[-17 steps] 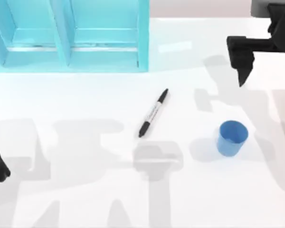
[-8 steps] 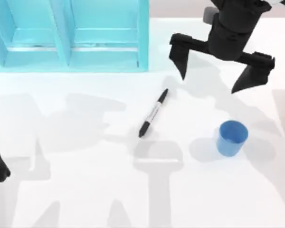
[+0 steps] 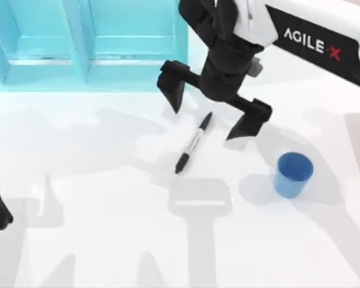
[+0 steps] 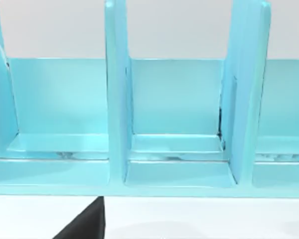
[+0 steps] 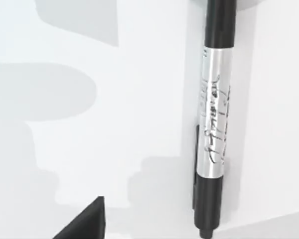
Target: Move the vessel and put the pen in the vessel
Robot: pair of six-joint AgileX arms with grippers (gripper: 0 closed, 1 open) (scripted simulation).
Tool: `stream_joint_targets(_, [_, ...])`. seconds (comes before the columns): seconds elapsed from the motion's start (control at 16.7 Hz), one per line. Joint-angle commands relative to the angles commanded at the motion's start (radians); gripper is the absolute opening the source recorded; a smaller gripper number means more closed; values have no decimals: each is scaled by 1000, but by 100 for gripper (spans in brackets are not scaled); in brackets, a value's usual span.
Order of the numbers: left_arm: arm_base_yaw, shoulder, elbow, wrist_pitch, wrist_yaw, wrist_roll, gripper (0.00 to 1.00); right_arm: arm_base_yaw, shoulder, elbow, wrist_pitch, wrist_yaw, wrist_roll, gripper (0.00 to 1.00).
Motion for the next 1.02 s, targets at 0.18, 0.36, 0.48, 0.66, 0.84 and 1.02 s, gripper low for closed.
stream_joint_targets(0.18, [0,0,0,0,0,0,100,-5,-2,-4,-2,1,-1,100])
stream_joint_targets(0.36, [0,0,0,0,0,0,100,0,18,-15,33,1,1,100])
stream_joint_targets(0.48, [0,0,0,0,0,0,100,6,52,-34,86,2,6,100])
stream_joint_targets(0.66, [0,0,0,0,0,0,100,15,111,-69,181,4,16,100])
stream_joint_targets(0.84, [0,0,0,0,0,0,100,22,155,-96,255,6,23,100])
stream_joint_targets(1.02, [0,0,0,0,0,0,100,23,161,-100,263,6,24,100])
